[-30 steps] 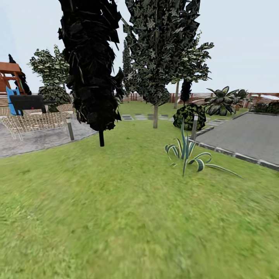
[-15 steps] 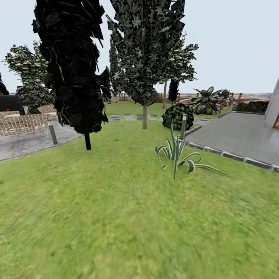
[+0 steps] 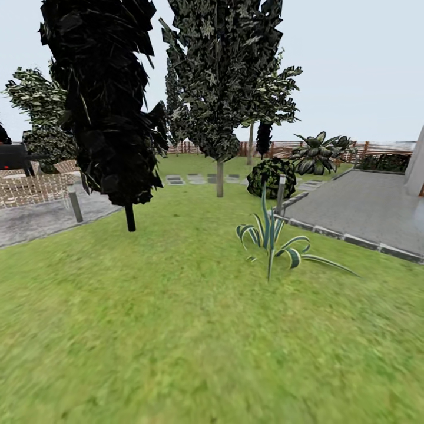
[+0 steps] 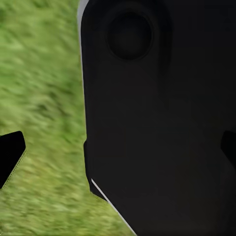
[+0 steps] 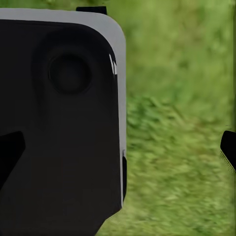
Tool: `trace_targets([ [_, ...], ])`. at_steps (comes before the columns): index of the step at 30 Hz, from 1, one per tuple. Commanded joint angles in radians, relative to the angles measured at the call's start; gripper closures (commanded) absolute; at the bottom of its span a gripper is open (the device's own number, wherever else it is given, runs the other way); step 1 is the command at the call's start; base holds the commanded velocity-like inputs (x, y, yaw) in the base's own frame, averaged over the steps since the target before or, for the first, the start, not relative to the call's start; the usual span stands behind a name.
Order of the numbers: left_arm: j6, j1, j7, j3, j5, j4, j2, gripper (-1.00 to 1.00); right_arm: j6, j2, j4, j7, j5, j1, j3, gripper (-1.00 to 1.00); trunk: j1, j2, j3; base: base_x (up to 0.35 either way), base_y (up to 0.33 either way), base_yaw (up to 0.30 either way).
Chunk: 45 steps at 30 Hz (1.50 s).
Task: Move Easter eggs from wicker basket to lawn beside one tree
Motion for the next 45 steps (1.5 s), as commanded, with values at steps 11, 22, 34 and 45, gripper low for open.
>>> trace_targets([
  [11,0.0,0.0,-0.003,0.0,0.002,-0.001,0.0,-1.0,0.003,0.0,0.001,0.001,-0.002,-0.001,0.001,-1.0,0.001,0.0,-0.001,0.338,0.0,0.0],
  [22,0.0,0.0,-0.003,0.0,0.003,-0.001,0.0,-1.0,0.004,0.0,0.001,0.0,-0.002,-0.001,0.001,-1.0,0.001,0.0,-0.001,0.338,0.0,0.193],
  [34,0.0,0.0,-0.003,0.0,0.003,-0.001,0.0,-1.0,0.003,0.0,0.001,0.0,-0.002,-0.001,0.001,-1.0,0.001,0.0,-0.001,0.338,0.0,0.066],
  [45,0.0,0.0,-0.003,0.0,0.003,-0.001,0.0,-1.0,0.003,0.0,0.001,0.0,-0.002,-0.001,0.001,-1.0,0.001,0.0,-0.001,0.338,0.0,0.234],
])
